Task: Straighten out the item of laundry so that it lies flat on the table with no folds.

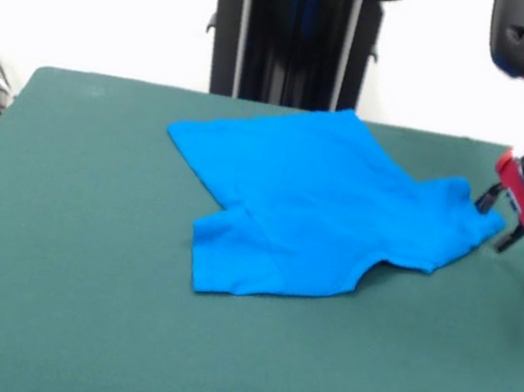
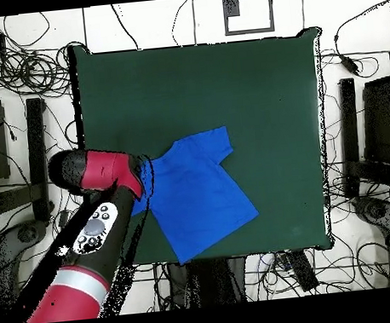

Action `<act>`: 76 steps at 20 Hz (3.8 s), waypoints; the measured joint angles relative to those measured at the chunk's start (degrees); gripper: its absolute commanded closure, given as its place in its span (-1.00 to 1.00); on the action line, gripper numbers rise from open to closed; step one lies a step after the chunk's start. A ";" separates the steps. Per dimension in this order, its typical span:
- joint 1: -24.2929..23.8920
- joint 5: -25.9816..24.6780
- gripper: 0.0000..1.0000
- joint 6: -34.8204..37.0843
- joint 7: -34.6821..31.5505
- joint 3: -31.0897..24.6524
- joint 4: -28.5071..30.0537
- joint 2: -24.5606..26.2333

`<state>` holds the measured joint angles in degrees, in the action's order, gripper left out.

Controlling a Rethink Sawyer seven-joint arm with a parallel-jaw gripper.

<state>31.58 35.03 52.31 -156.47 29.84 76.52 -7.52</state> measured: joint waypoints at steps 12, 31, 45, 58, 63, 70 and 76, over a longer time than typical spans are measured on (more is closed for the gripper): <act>-2.26 -6.44 -1.00 0.47 0.00 0.05 12.75 -17.36; -12.94 -19.12 -1.00 -3.89 0.00 -2.22 16.10 -21.84; -13.62 -24.36 -1.00 -11.51 0.00 -6.39 17.40 -21.80; -16.68 -27.37 -1.00 -17.30 0.00 -9.47 18.39 -19.07; -16.71 -27.37 -1.00 -18.61 0.00 -10.22 18.39 -18.12; -16.71 -27.37 -1.00 -19.10 0.00 -10.56 18.39 -17.55; -17.70 -28.72 -1.00 -19.11 0.00 -12.09 18.77 -17.98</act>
<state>13.89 6.31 33.20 -156.47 17.76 95.29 -25.49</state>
